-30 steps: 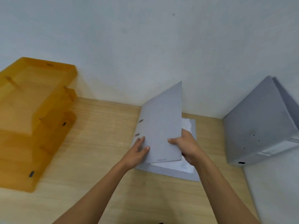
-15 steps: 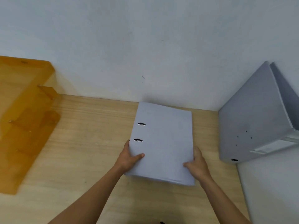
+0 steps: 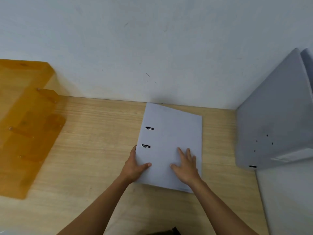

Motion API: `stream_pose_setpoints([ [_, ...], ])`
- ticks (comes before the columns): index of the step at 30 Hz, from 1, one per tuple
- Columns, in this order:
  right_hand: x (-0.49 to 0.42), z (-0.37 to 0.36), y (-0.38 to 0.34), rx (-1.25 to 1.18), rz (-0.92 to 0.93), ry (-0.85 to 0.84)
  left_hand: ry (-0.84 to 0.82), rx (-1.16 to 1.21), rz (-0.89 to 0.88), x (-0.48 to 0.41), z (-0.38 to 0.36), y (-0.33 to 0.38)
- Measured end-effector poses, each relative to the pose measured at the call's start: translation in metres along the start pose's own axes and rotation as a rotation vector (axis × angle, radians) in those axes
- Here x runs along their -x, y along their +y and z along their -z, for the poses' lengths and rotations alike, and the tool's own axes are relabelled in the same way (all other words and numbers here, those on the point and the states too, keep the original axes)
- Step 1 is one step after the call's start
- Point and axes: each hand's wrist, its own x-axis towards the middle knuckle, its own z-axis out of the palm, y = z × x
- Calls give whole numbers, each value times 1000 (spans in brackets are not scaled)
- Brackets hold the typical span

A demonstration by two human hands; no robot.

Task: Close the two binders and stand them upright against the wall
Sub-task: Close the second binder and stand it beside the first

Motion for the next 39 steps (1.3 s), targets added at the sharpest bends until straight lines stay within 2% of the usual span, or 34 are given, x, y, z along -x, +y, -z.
stream_pose_setpoints([
  [3,2,-3,6,-7,15,-40,16,13,26,-1,-1,-4],
  [5,3,-1,7,-74,16,-54,37,71,111,-5,0,0],
  [10,12,11,-4,-237,-46,-86,-34,462,418,-2,8,27],
  [12,20,14,-9,-294,-55,-71,-126,536,433,4,7,31],
  [18,46,18,-47,-474,-18,-7,-461,782,243,20,1,54],
  [22,65,9,-76,-446,62,141,-563,743,110,34,2,70],
  [24,72,8,-84,-490,84,232,-569,686,36,40,3,79],
  [28,83,15,-84,-719,120,292,-582,545,-120,49,11,92],
  [31,105,25,-96,-753,235,366,-527,494,-256,56,14,95],
  [34,126,31,-99,-739,366,413,-471,463,-385,62,12,93],
  [39,149,38,-83,-563,384,516,-424,383,-508,74,0,92],
])
